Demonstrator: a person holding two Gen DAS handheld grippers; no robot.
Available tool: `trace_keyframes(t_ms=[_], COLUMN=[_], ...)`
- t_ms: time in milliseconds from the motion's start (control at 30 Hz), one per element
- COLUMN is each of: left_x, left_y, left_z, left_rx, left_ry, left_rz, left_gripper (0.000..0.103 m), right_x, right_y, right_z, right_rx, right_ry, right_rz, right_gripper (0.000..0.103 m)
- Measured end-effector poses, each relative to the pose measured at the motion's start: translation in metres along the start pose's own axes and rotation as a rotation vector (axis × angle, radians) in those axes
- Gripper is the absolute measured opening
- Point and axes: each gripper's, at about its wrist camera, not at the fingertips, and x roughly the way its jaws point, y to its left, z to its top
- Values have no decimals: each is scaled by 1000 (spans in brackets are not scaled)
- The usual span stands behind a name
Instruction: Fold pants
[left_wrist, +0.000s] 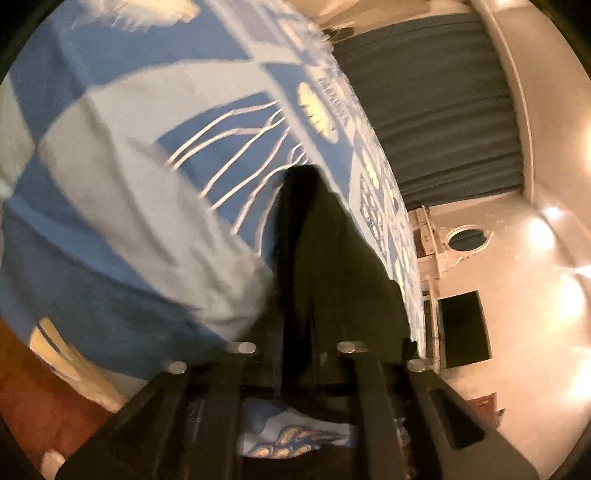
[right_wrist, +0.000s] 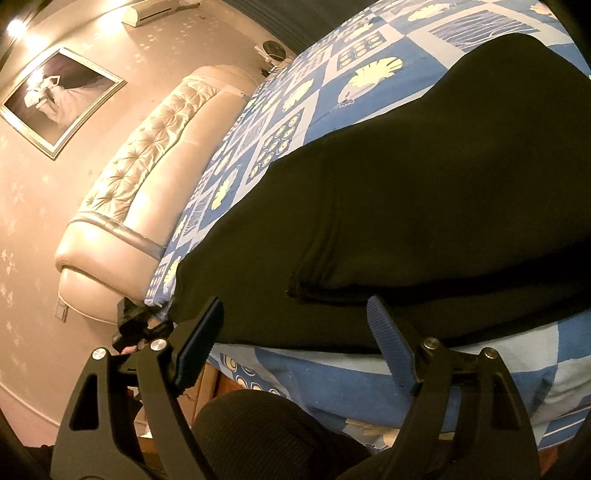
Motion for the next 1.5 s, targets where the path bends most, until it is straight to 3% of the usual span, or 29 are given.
trace_keyframes(t_ms=[167,333,700,867,1067,1333,1500], left_x=[-9,-20,-1,22,69,149,200], left_y=[-16,-60,-162,-215,-275,-304,-305], left_z=[-2,5,-1,-17,-59,-112,-152], left_rx=[49,106,236,316,428,480,526], left_ry=[-31,-52,-26,13,111,257,344], left_rz=[-33,-118,-191,-213,-252,-245,-184], left_gripper=[10,9,9,9,9,9,9], right_x=[0,0,-9,-15,-24,-42,-54], right_y=[0,-2,-9,-13,-20,-40,-49], right_z=[0,1,-2,-3,-7,-10,-12], right_rx=[7,16,53,75,112,191,206], right_ry=[-3,-7,-39,-61,-85,-124,-144], right_rz=[6,13,28,32,53,90,99], right_gripper=[80,80,80,80,80,80,80])
